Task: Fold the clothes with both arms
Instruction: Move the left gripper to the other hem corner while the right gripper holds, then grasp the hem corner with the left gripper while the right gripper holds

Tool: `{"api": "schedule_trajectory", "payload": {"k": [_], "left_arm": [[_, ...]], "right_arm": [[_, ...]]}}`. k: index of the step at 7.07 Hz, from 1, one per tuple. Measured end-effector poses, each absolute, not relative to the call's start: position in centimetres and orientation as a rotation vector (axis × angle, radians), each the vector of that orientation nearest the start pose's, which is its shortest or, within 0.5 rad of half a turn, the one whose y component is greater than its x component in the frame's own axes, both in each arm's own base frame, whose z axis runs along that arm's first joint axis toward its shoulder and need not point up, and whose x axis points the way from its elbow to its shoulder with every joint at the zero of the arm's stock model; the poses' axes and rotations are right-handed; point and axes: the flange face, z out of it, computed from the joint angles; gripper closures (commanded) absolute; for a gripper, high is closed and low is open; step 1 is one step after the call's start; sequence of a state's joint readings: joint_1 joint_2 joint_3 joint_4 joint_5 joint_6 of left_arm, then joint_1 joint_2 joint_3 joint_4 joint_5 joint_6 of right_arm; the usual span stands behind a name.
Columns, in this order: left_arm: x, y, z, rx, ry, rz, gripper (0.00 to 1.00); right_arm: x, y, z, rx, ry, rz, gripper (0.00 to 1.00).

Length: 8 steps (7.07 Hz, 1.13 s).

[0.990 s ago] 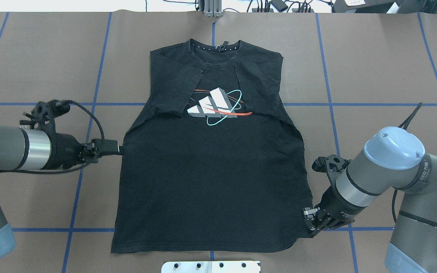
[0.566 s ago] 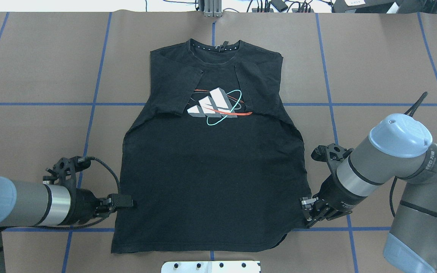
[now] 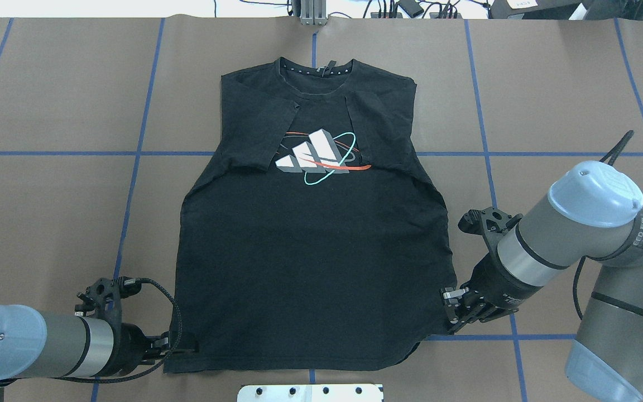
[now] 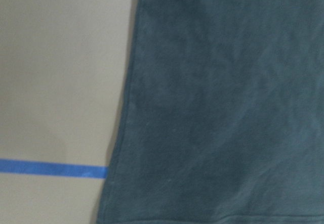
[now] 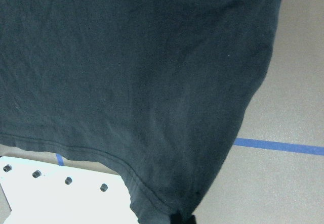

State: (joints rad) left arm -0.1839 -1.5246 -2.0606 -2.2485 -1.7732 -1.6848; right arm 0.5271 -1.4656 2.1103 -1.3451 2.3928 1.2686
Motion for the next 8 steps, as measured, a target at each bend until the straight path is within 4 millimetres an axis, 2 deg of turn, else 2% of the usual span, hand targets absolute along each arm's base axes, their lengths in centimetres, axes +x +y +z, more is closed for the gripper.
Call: {"api": "schedule_trajectory", "payload": {"k": [5,8], "left_arm": [[45.0,-18.8,37.9,-0.152,1.032,-0.153,0.19],[45.4,-18.3,38.0,-0.158,1.025,-0.144,0.25]], "right_arm": [[-38.0,-29.1,31.7,-0.372,-1.055,-0.156,1.00],[-38.1,-29.1,31.7,-0.374,-1.054,-0.158,1.00]]}}
